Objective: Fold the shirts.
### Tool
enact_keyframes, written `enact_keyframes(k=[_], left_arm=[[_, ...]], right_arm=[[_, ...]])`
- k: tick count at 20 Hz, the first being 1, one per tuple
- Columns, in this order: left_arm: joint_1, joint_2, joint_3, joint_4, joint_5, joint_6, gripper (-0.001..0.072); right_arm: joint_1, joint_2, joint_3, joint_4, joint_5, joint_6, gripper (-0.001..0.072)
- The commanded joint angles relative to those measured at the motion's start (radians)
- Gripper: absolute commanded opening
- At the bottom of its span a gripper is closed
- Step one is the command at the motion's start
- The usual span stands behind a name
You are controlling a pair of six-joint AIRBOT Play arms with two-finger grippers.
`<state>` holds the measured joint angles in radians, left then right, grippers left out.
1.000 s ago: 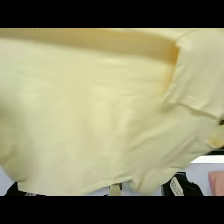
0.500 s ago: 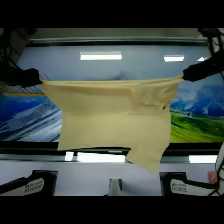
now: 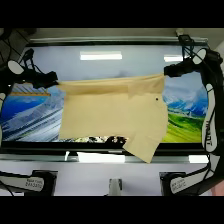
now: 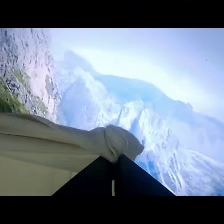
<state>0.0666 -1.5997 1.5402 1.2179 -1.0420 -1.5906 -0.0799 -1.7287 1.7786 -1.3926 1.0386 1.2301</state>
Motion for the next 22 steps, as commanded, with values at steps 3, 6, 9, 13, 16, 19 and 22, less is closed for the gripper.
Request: enact_keyframes(k=[3, 6, 9, 13, 16, 19, 22], left_arm=[[0.003, -0.089, 0.0, -0.068, -0.075, 0.116, 0.0032], [0.034, -0.046, 0.002, -0.055, -0.168, 0.132, 0.0032], [0.039, -0.068, -0.023, -0.055, -0.287, 0.131, 0.0032], [0.026, -0.131, -0.061, -0.055, -0.392, 0.12, 0.0032], [0.019, -0.149, -0.069, -0.055, -0.391, 0.049, 0.006], [0.031, -0.143, -0.048, -0.042, -0.452, 0.011, 0.0667], [0.08, -0.094, -0.008, 0.057, -0.576, 0.06, 0.0667]], right_arm=[[0.001, -0.074, 0.001, -0.005, 0.054, -0.049, 0.0025], [-0.011, -0.023, 0.002, -0.037, 0.228, -0.208, 0.0024], [-0.011, -0.019, -0.041, -0.094, 0.421, -0.218, 0.0023], [-0.011, -0.052, -0.139, -0.09, 0.426, -0.157, 0.0024], [-0.008, -0.072, -0.146, -0.042, 0.424, -0.119, 0.0031], [-0.009, -0.052, -0.138, -0.034, 0.448, -0.117, 0.0413], [-0.046, 0.013, -0.137, -0.142, 0.552, -0.206, 0.0481]])
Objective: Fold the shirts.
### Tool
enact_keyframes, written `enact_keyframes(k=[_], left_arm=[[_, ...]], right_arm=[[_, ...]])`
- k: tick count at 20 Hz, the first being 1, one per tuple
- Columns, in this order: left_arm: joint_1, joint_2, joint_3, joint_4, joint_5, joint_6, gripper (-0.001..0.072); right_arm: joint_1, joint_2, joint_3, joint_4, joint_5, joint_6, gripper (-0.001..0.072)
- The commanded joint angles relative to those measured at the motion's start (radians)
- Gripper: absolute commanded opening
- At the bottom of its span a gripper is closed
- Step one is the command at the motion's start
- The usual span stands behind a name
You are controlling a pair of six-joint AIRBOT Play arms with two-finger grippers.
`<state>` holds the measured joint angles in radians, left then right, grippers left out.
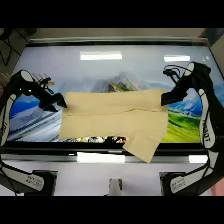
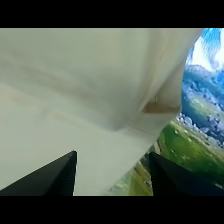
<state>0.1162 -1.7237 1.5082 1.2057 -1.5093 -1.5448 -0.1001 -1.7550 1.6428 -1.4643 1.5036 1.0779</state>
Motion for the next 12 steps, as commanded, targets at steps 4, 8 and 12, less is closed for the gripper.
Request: enact_keyframes(k=[4, 8, 12], left_arm=[[0.124, 0.208, -0.157, 0.106, -0.093, 0.06, 0.0666], [0.169, 0.377, -0.591, 0.085, 0.078, 0.081, 0.0665], [0.166, 0.406, -0.762, -0.04, 0.197, 0.117, 0.0665]], right_arm=[[-0.198, 0.142, -0.062, 0.008, 0.168, -0.057, 0.0477], [-0.243, 0.313, -0.341, 0.024, 0.042, -0.086, 0.0476], [-0.243, 0.382, -0.497, 0.058, -0.012, -0.096, 0.0476]])
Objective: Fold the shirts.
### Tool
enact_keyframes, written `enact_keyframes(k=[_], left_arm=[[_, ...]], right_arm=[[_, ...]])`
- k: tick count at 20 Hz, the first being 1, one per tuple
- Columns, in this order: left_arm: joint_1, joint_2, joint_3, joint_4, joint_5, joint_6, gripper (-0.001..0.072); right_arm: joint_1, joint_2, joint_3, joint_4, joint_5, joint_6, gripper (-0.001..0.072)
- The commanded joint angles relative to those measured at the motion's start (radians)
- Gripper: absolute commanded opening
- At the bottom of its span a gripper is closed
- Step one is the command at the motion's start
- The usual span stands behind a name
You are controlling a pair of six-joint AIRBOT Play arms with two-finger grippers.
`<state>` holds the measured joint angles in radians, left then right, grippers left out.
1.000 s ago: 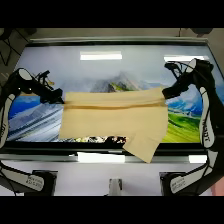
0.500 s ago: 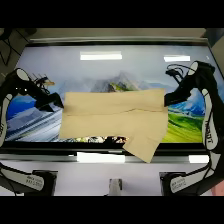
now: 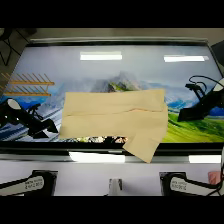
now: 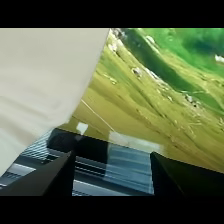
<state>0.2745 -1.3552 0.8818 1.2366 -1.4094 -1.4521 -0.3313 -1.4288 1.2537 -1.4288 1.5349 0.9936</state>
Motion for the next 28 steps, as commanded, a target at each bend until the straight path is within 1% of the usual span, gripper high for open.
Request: enact_keyframes(k=[1, 2, 3, 4, 6, 8, 9, 10, 11, 12, 13, 15, 16, 17, 18, 21, 24, 28], left_arm=[[0.0, 0.038, -0.143, -0.08, 0.12, 0.024, 0.0665], [-0.01, 0.036, -0.144, -0.089, 0.139, 0.023, 0.0665], [-0.021, 0.035, -0.145, -0.101, 0.15, 0.023, 0.066], [-0.036, 0.031, -0.145, -0.108, 0.154, 0.019, 0.0639], [-0.071, 0.018, -0.145, -0.109, 0.193, -0.001, 0.0635], [-0.1, 0.019, -0.145, -0.109, 0.25, -0.047, 0.0493], [-0.109, 0.019, -0.145, -0.108, 0.269, -0.071, 0.0473], [-0.119, 0.019, -0.145, -0.108, 0.282, -0.096, 0.0377], [-0.13, 0.019, -0.145, -0.108, 0.292, -0.116, 0.0311], [-0.143, 0.019, -0.145, -0.108, 0.295, -0.116, 0.0148], [-0.157, 0.019, -0.145, -0.108, 0.295, -0.111, 0.0031], [-0.171, 0.021, -0.144, -0.108, 0.292, -0.104, 0.0032], [-0.171, 0.025, -0.144, -0.109, 0.291, -0.101, 0.0032], [-0.17, 0.032, -0.144, -0.108, 0.291, -0.093, 0.0032], [-0.169, 0.04, -0.144, -0.108, 0.291, -0.085, 0.0032], [-0.169, 0.059, -0.144, -0.108, 0.291, -0.077, 0.0032], [-0.169, 0.066, -0.144, -0.108, 0.291, -0.074, 0.0032], [-0.169, 0.066, -0.144, -0.108, 0.29, -0.074, 0.0032]], right_arm=[[-0.012, 0.056, -0.114, 0.024, -0.038, -0.019, 0.0474], [-0.012, 0.056, -0.114, 0.025, -0.035, -0.023, 0.047], [-0.012, 0.056, -0.114, 0.025, -0.036, -0.022, 0.0448], [-0.012, 0.056, -0.114, 0.025, -0.041, -0.022, 0.0447], [-0.012, 0.056, -0.114, 0.025, -0.044, -0.022, 0.0429], [-0.012, 0.056, -0.114, 0.025, -0.038, -0.023, 0.043], [-0.012, 0.056, -0.115, 0.029, -0.031, -0.039, 0.0447], [-0.012, 0.056, -0.121, 0.054, -0.019, -0.074, 0.0562], [-0.012, 0.057, -0.137, 0.092, -0.013, -0.088, 0.0606], [-0.011, 0.057, -0.162, 0.124, -0.014, -0.089, 0.0605], [-0.004, 0.058, -0.193, 0.135, -0.016, -0.089, 0.0604], [0.031, 0.074, -0.276, 0.137, -0.029, -0.104, 0.0594], [0.051, 0.096, -0.323, 0.137, -0.053, -0.108, 0.0556], [0.064, 0.122, -0.37, 0.138, -0.092, -0.107, 0.0501], [0.069, 0.145, -0.412, 0.145, -0.129, -0.103, 0.0475], [0.068, 0.159, -0.504, 0.156, -0.164, -0.092, 0.0477], [0.068, 0.159, -0.563, 0.266, -0.202, -0.092, 0.0477], [0.068, 0.159, -0.609, 0.278, -0.275, -0.05, 0.0477]])
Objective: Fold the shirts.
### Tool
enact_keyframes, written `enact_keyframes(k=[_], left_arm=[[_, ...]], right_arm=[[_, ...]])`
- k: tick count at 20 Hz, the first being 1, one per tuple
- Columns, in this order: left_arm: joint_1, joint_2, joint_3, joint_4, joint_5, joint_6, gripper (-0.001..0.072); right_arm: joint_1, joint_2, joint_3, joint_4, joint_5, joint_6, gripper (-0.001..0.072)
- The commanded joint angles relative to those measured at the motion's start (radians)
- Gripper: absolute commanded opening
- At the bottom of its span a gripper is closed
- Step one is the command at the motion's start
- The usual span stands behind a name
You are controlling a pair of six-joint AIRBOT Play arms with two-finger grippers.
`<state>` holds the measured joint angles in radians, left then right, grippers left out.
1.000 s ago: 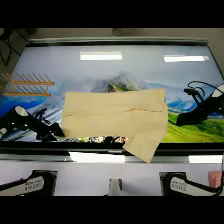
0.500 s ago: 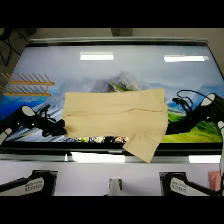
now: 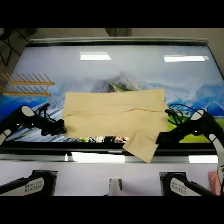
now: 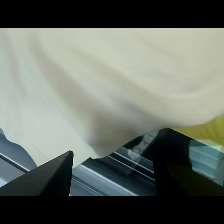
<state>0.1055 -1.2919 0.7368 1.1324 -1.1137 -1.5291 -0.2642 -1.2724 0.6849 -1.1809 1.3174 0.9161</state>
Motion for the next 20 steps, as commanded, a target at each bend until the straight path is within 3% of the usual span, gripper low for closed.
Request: enact_keyframes(k=[1, 2, 4, 5, 6, 9, 12, 14, 20], left_arm=[[0.0, 0.003, 0.001, -0.004, -0.005, 0.003, 0.0032], [0.0, 0.003, 0.001, -0.004, -0.004, 0.003, 0.0032], [0.0, 0.003, 0.001, -0.004, -0.005, 0.003, 0.0032], [0.0, 0.003, 0.001, -0.004, -0.005, 0.003, 0.0032], [0.0, 0.004, 0.003, -0.004, -0.005, 0.003, 0.0032], [0.0, 0.035, 0.073, -0.004, -0.026, 0.076, 0.0031], [0.0, 0.044, 0.243, 0.0, -0.046, 0.082, 0.0026], [0.0, -0.017, 0.378, 0.001, -0.047, 0.047, 0.0025], [0.0, -0.341, 0.737, 0.0, -0.086, -0.083, 0.0028]], right_arm=[[0.001, 0.003, -0.053, 0.037, -0.076, 0.038, 0.0475], [0.001, 0.003, -0.063, 0.058, -0.103, 0.038, 0.0447], [0.001, 0.003, -0.069, 0.116, -0.163, 0.043, 0.0232], [0.001, 0.003, -0.068, 0.15, -0.176, 0.044, 0.0053], [0.001, 0.003, -0.061, 0.175, -0.181, 0.037, 0.0024], [0.001, 0.014, 0.05, 0.202, -0.111, -0.057, 0.0022], [0.002, 0.023, 0.278, 0.197, -0.158, -0.02, 0.0021], [0.002, -0.011, 0.427, 0.204, -0.253, 0.026, 0.0021], [0.016, -0.305, 0.747, 0.26, -0.275, 0.061, 0.0023]])
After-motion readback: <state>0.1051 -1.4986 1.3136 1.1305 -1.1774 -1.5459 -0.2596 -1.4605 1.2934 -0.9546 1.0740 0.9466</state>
